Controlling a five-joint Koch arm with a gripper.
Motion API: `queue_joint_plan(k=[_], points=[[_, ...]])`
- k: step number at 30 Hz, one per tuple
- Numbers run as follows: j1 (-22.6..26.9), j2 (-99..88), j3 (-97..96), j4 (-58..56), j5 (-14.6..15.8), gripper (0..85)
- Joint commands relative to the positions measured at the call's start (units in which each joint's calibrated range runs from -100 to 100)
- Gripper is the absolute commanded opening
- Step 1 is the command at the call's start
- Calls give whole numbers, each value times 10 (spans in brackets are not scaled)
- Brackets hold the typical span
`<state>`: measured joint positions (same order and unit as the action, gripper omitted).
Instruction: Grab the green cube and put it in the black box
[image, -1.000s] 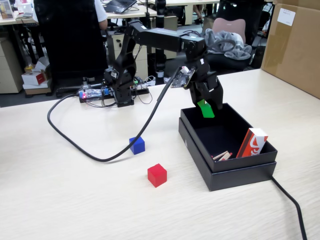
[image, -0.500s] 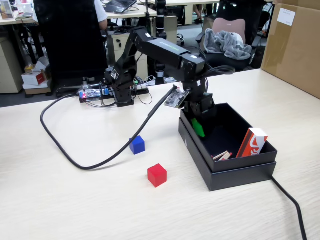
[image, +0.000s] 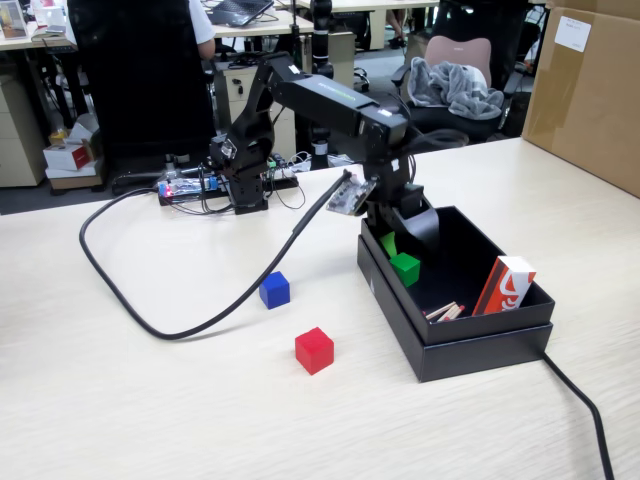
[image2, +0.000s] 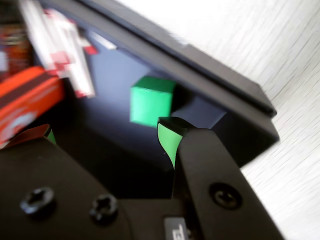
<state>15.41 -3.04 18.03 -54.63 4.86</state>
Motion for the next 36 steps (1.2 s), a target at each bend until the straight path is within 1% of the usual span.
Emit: queue_joint_plan(k=[1,2,4,8,13,15,21,25,32,36], points=[[-8,-155,18,21,-11,430],[-11,-186,14,21,-15,431],[-19,-255,-4,21,-21,465],[-41,-404,-84,21,-22,467],[-71,-607,-256,21,-26,471],[-82,-684,-329,26,-26,491],[-114,-867,-536,85,-29,499],[-124,-951,-644,133,-31,500],[-138,-965,-762,211,-28,501],[-153,-964,-836,288,-40,501]])
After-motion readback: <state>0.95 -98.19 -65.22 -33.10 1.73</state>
